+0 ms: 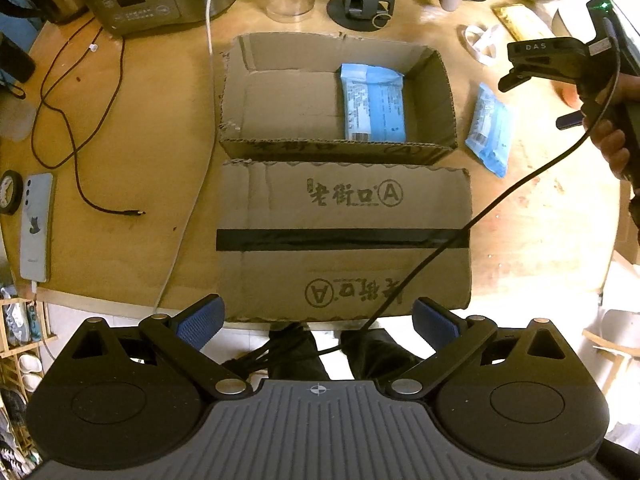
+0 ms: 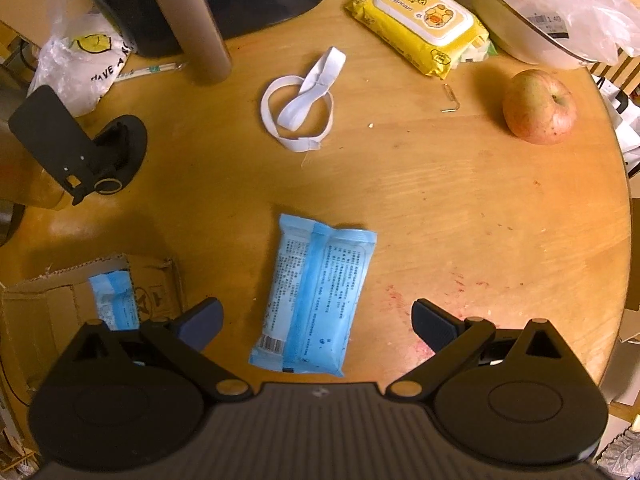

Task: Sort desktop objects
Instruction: 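Lower the open right gripper over the smaller blue packet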

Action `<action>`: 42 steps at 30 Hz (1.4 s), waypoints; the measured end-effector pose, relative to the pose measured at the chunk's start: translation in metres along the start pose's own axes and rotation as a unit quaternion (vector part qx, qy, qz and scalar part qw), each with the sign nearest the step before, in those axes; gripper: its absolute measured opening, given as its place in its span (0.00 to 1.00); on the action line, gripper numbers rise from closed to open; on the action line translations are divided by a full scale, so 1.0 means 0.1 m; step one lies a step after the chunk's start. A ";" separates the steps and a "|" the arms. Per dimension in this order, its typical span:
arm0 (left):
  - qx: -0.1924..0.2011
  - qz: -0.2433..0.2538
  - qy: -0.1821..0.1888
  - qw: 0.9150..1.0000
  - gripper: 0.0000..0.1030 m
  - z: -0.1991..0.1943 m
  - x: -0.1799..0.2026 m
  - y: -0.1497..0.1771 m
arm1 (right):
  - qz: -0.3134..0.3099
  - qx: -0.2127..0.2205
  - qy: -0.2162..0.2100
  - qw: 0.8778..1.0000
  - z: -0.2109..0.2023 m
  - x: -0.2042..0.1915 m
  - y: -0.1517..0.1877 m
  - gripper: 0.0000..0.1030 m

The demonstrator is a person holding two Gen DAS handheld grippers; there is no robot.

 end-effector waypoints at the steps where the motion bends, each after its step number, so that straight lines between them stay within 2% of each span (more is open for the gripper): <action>1: 0.000 0.001 0.001 1.000 1.00 0.01 0.01 -0.01 | 0.002 0.000 0.001 1.000 0.00 0.01 0.00 1.00; 26: -0.006 0.001 0.005 1.000 1.00 0.05 -0.01 -0.06 | 0.123 -0.012 -0.002 0.992 0.21 0.06 -0.02 1.00; 42: -0.009 -0.005 0.005 1.000 1.00 0.06 -0.05 -0.06 | 0.120 -0.024 0.002 0.992 0.35 0.02 -0.03 1.00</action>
Point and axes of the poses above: each gripper's, at about its wrist camera, not at the fingertips, and z roughly the way its jaws point, x to its right, y to its underside, the point moved 3 cm from there along z, roughly the way its jaws point, and after that the axes turned 9 degrees about y, right-handed, at the moved point
